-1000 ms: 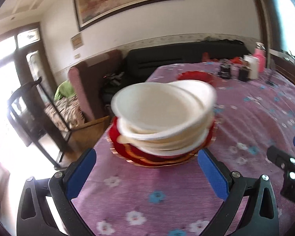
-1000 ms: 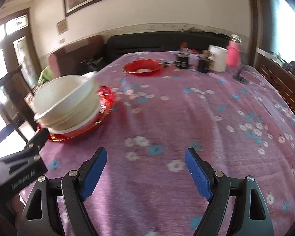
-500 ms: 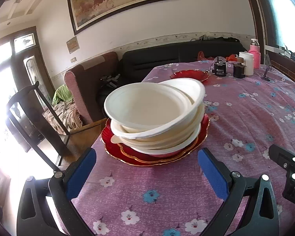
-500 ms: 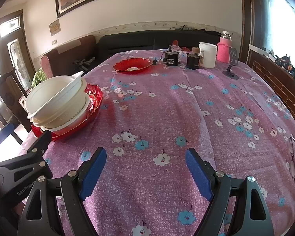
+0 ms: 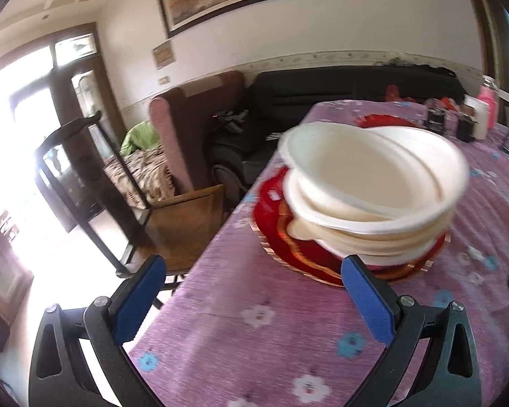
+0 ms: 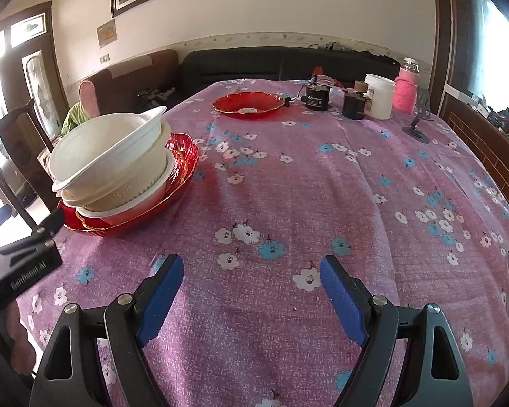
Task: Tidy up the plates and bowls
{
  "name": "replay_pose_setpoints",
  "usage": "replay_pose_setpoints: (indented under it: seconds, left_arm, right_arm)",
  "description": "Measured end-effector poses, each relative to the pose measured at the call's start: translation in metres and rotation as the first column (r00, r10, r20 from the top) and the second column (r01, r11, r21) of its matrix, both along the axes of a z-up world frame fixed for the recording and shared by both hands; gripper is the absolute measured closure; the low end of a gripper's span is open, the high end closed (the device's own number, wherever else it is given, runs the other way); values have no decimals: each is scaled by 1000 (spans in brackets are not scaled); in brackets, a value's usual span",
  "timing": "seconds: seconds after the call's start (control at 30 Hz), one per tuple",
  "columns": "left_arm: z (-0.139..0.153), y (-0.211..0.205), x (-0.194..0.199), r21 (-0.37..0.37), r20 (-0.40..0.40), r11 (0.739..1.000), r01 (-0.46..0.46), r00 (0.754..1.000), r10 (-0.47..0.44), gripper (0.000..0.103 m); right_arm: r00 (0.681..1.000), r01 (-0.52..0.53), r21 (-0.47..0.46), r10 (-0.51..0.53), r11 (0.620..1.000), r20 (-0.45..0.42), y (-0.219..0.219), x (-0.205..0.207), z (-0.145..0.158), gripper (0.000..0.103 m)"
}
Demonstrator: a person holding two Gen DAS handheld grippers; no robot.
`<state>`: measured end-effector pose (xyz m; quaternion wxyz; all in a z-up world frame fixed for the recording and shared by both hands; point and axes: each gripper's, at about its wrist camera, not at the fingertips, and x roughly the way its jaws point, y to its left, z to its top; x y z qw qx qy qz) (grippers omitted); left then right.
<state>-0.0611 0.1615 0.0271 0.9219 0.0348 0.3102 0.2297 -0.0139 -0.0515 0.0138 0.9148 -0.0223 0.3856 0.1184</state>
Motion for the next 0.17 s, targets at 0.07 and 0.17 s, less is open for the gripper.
replay_pose_setpoints:
  seconds: [0.07,0.17]
  left_arm:
    - [0,5,-1,-8,1,1000,-7,1000,7,0]
    - [3,4,-5,-8,25,1000,16,1000,-16,0]
  right_arm:
    - [1000,2,2,-2,1000,1,1,2,-1,17]
    - [1000,0,10,0,1000,-5,1,5,-2,17]
